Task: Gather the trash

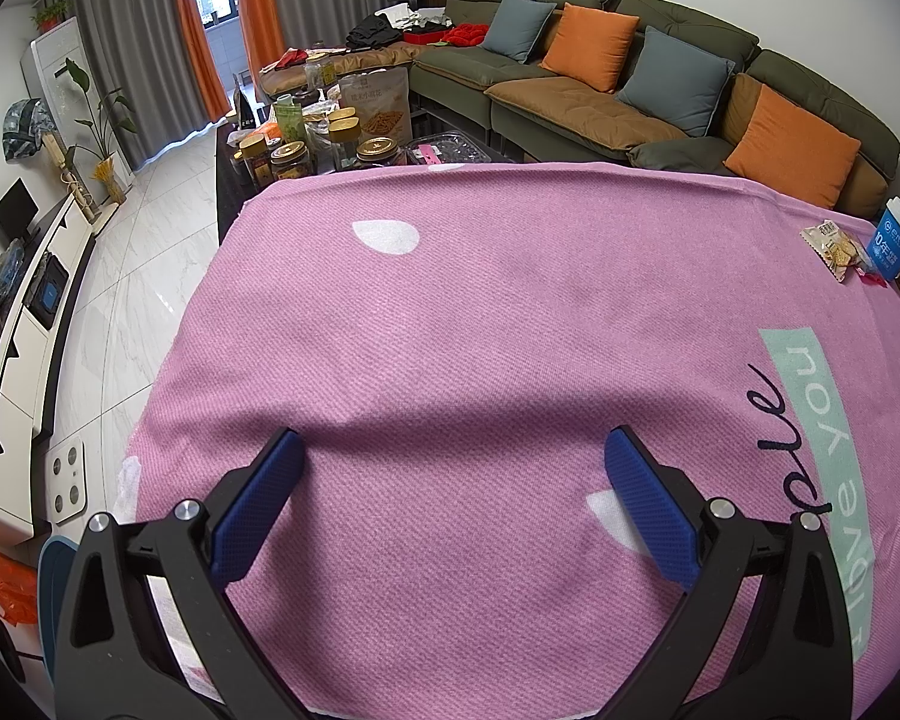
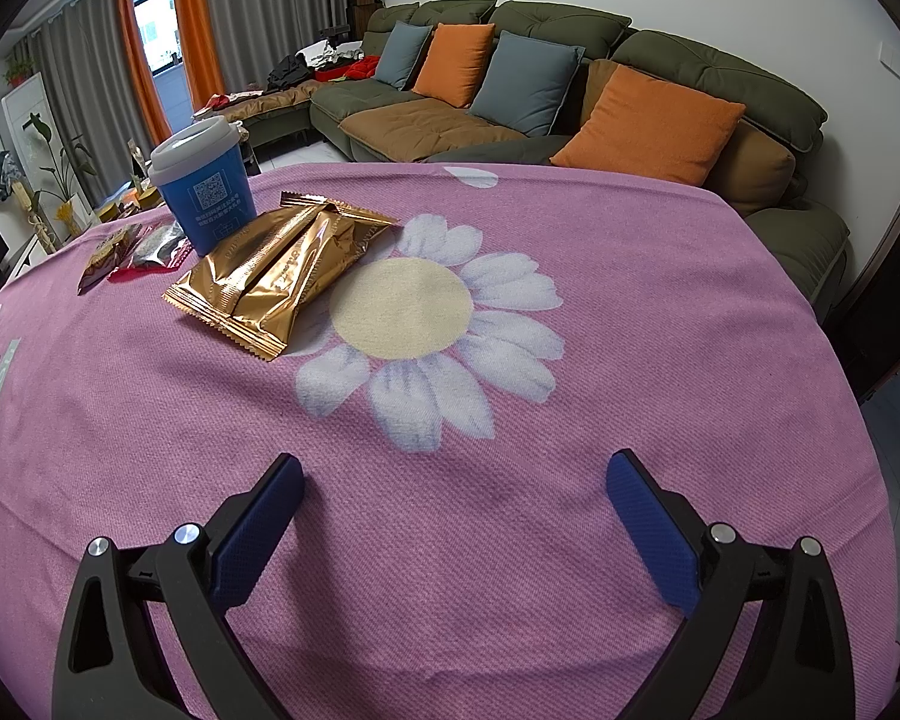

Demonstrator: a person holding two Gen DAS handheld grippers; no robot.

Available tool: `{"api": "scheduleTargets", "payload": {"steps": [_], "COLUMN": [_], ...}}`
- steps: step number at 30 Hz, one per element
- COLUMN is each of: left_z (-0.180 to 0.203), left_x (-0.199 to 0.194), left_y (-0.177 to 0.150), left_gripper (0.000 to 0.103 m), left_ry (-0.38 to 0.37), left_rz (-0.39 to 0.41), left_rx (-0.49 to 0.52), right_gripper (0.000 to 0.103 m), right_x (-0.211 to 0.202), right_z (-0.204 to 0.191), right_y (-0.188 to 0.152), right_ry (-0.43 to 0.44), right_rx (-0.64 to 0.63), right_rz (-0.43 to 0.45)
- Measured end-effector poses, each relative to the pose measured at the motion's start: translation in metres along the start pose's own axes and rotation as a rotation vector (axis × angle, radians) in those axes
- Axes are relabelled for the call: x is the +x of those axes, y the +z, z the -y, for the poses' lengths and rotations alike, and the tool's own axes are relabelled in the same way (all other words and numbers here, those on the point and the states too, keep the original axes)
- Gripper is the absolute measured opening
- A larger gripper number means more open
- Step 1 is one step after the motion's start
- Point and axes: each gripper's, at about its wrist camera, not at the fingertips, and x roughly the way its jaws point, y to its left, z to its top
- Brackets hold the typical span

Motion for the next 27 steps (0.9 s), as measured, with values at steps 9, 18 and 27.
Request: {"api": "scheduleTargets", "payload": {"steps": [9, 18, 27], "left_z": [-0.0016, -0.0007, -0.0019], "left_x": [0.0, 0.0001, 0.0002], "left_y": [0.0005, 0.0004, 0.0007], "left_gripper": [0.099, 0.099, 0.099], "left_ry": [0.0, 0.0, 0.0], "left_rz": [0.0, 0.0, 0.0], "left_rx": [0.0, 0.0, 0.0], "right_gripper": [0.098, 0.098, 0.098], "right_x": [0.0, 0.0, 0.0], "right_z": [0.0, -0.0001, -0.0002], "right_y": [0.0, -0.0001, -0.0002], "right_ry": [0.0, 0.0, 0.0], "right_rx": [0.0, 0.0, 0.0], "right_rz": [0.0, 0.0, 0.0]}}
